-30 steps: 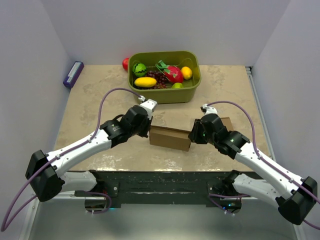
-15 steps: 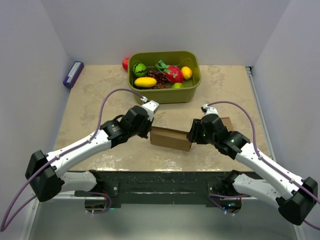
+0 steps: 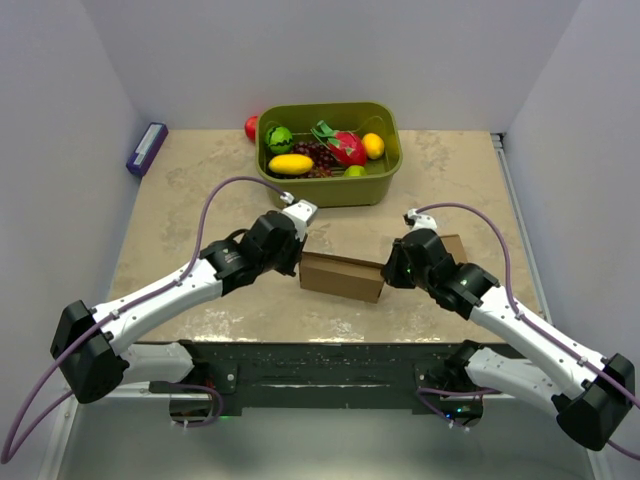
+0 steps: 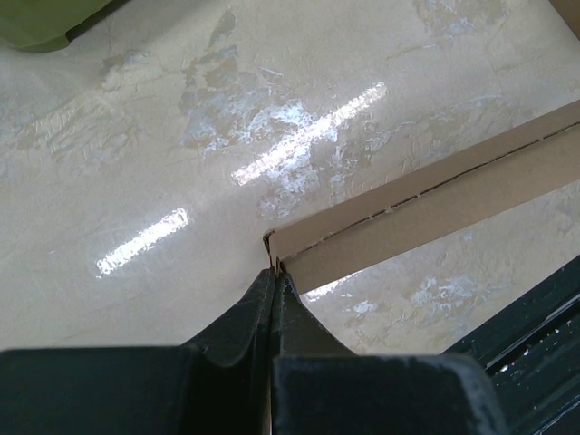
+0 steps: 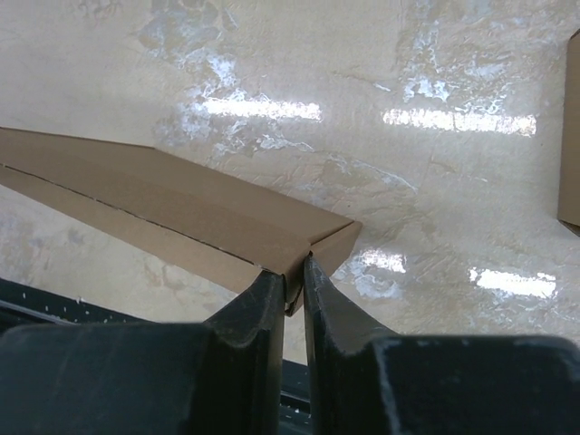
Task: Fold the paper box
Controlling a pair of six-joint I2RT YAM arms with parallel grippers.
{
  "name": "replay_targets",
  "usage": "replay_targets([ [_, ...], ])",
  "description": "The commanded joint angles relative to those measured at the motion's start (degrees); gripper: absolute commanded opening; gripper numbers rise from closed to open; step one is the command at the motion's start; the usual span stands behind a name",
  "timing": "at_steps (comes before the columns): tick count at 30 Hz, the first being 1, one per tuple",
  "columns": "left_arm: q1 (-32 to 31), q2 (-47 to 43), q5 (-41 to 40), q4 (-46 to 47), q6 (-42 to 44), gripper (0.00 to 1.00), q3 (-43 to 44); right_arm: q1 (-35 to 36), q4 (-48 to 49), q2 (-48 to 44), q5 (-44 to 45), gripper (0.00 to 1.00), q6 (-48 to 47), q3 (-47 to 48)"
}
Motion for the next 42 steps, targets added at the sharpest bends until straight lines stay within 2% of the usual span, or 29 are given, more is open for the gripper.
replay_targets([
  [1,-0.26,0.16,0.58,1.54,-2.88,0.0,4.58,0.38,-0.2,0.71,1.61,0.13,0.17,-1.32],
  [7,-0.26,1.04,2.51,2.07,-4.64,0.0,6.95,0.47,-0.91,1.15,3.28,0.06,-0.79,-1.93],
  [16,-0.26,3.68,4.36,3.57,-6.05,0.0,5.46,0.56,-1.0,0.27,3.81,0.04,-0.88,-2.2],
  [31,-0.26,4.73,6.82,8.05,-7.81,0.0,3.09,1.61,0.06,1.85,3.46,0.02,-0.88,-1.94],
  [42,-0.26,3.51,5.15,6.38,-8.16,0.0,-1.65,1.96,-0.29,1.94,4.07,0.01,-0.8,-1.76],
])
